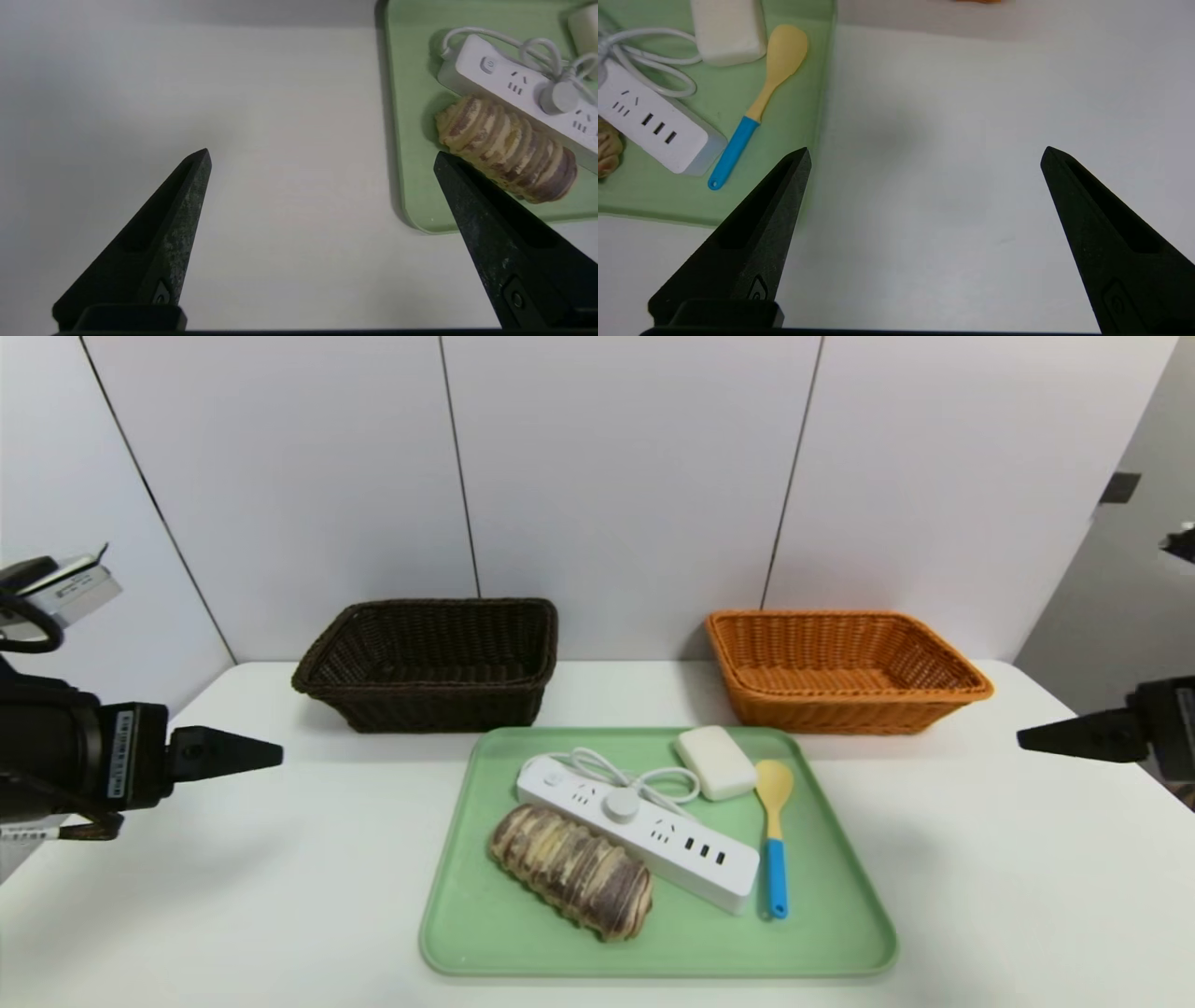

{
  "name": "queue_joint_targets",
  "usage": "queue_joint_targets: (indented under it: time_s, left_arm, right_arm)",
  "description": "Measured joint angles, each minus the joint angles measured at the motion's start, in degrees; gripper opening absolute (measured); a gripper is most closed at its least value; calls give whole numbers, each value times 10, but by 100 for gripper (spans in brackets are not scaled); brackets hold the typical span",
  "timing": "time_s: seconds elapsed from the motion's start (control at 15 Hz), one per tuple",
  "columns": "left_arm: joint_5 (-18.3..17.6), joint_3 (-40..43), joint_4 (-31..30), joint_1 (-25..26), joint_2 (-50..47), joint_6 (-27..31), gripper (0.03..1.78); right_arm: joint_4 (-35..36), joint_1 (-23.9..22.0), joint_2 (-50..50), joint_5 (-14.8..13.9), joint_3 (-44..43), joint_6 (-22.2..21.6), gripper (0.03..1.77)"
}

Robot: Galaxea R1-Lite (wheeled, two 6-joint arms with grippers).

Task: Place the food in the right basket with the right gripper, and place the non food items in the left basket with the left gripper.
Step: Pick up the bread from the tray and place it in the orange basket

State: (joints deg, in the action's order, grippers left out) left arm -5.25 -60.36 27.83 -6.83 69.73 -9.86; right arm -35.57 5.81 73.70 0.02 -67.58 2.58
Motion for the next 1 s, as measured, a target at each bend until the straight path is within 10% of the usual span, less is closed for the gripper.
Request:
queue_joint_targets:
  time_s: [0.27, 1.0]
  left_arm:
    - [-62, -21, 2, -28, 43, -2, 169]
    - [-27, -14, 4, -36, 71, -4, 169]
  right_arm:
    - [12, 116, 80, 4, -42, -15, 170]
    - [33, 373, 254, -2, -162, -70, 170]
